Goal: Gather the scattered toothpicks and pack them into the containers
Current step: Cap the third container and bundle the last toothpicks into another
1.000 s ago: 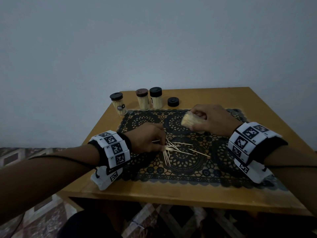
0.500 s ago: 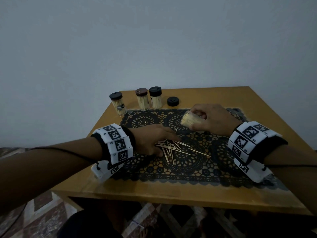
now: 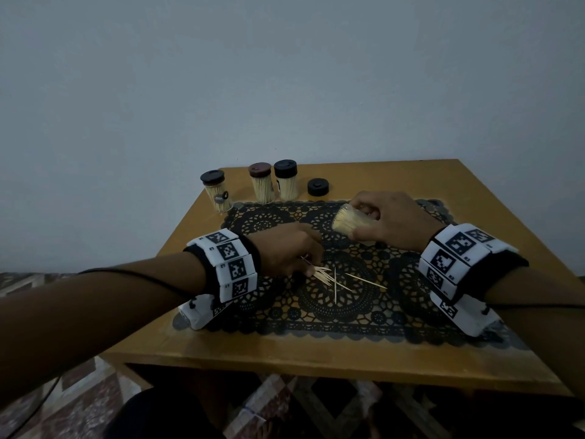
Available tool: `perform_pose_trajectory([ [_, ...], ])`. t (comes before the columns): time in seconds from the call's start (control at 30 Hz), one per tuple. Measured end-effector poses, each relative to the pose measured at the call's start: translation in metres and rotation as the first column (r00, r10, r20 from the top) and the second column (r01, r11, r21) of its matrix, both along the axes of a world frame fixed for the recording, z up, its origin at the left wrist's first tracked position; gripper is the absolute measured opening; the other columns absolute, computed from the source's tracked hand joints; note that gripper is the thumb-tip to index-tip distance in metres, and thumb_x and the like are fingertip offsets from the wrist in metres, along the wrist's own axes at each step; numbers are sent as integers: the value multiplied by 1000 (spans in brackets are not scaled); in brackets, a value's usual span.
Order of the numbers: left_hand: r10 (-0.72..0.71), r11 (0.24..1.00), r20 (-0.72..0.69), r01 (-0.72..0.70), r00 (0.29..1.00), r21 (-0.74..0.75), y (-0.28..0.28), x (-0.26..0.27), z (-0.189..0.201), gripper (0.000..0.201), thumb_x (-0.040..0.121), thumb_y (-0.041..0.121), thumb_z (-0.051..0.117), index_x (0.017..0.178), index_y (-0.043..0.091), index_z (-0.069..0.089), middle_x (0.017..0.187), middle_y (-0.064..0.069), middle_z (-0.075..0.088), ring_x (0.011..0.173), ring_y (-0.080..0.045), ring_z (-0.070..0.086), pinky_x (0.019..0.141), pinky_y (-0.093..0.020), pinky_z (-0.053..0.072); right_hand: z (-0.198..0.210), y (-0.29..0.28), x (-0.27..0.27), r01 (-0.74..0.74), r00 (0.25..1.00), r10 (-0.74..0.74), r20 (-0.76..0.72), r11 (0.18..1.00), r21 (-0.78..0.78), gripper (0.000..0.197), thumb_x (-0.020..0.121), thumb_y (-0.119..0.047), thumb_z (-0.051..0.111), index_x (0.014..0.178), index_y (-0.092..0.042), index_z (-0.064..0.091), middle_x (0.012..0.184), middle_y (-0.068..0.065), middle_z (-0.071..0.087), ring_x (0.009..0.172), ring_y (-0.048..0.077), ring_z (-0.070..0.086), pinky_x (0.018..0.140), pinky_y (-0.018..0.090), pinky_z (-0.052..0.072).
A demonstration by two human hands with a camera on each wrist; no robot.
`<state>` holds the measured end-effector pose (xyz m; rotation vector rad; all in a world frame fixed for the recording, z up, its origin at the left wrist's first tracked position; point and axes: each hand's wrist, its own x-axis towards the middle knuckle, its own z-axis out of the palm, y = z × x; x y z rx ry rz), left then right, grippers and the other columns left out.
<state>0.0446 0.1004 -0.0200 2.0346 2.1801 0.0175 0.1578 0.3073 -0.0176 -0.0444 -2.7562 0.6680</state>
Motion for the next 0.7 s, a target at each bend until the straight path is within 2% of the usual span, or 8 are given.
perform_pose_trajectory([
  [0.13, 95, 995, 127, -99, 987, 32, 2, -3, 1, 12, 83, 16, 72, 94, 12, 72, 102, 1, 65, 83, -4, 53, 69, -10, 37, 0, -1, 0, -6, 1000, 6, 8, 1000, -2, 45, 71, -33, 84, 109, -16, 68, 96, 2, 68, 85, 19, 62, 75, 37, 52],
  [0.17, 109, 993, 132, -114, 985, 30, 3, -4, 1, 11, 83, 16, 72, 94, 12, 72, 101, 0, 66, 82, -3, 53, 68, -8, 37, 0, -1, 0, -11, 1000, 11, 11, 1000, 5, 45, 71, -33, 84, 109, -16, 68, 97, 2, 68, 85, 19, 62, 75, 37, 52],
  [0.27, 112, 994, 48, -111, 993, -23, 6, -2, -2, 10, 89, 18, 65, 96, 11, 67, 98, 0, 60, 91, -12, 52, 79, -24, 42, 1, -1, 1, -20, 1000, 20, 20, 1000, 18, 44, 71, -33, 84, 109, -16, 67, 97, 1, 68, 85, 18, 62, 75, 36, 52],
  [0.37, 97, 994, -18, -98, 995, -54, 5, 2, -4, 10, 94, 19, 57, 96, 10, 61, 100, -1, 52, 101, -19, 47, 90, -38, 41, 2, -2, 1, -25, 1000, 25, 16, 1000, 18, 43, 72, -31, 84, 108, -15, 68, 96, 1, 68, 85, 18, 61, 75, 36, 51],
  [0.47, 57, 993, -138, -71, 989, -96, 6, 7, -2, 18, 98, 23, 49, 104, 8, 57, 110, -8, 54, 106, -24, 46, 94, -33, 36, 2, -2, 1, -23, 999, 23, 25, 1000, 20, 44, 72, -32, 83, 109, -16, 68, 97, 1, 67, 85, 18, 61, 76, 36, 51],
  [0.57, 5, 993, -276, -36, 961, -108, 5, 12, -4, 24, 99, 22, 43, 117, 7, 52, 119, -9, 51, 110, -23, 43, 92, -27, 30, 3, -3, 2, -29, 999, 28, 43, 999, 22, 45, 72, -32, 83, 110, -17, 67, 96, 0, 66, 85, 16, 60, 76, 35, 51],
  [0.63, 3, 997, -255, -23, 967, -73, 3, 13, -6, 25, 98, 17, 45, 120, 7, 51, 121, -9, 52, 112, -24, 43, 93, -28, 31, 4, -4, 2, -36, 997, 34, 62, 999, 25, 44, 72, -31, 83, 111, -17, 67, 95, -2, 65, 85, 15, 59, 76, 33, 49],
  [0.7, 44, 998, -165, -52, 985, -44, 1, 12, -4, 22, 96, 14, 50, 116, 7, 54, 118, -10, 54, 111, -25, 46, 93, -31, 36, 4, -5, 3, -47, 997, 45, 67, 999, 25, 44, 71, -28, 84, 111, -17, 67, 95, -5, 63, 85, 14, 58, 75, 31, 48],
])
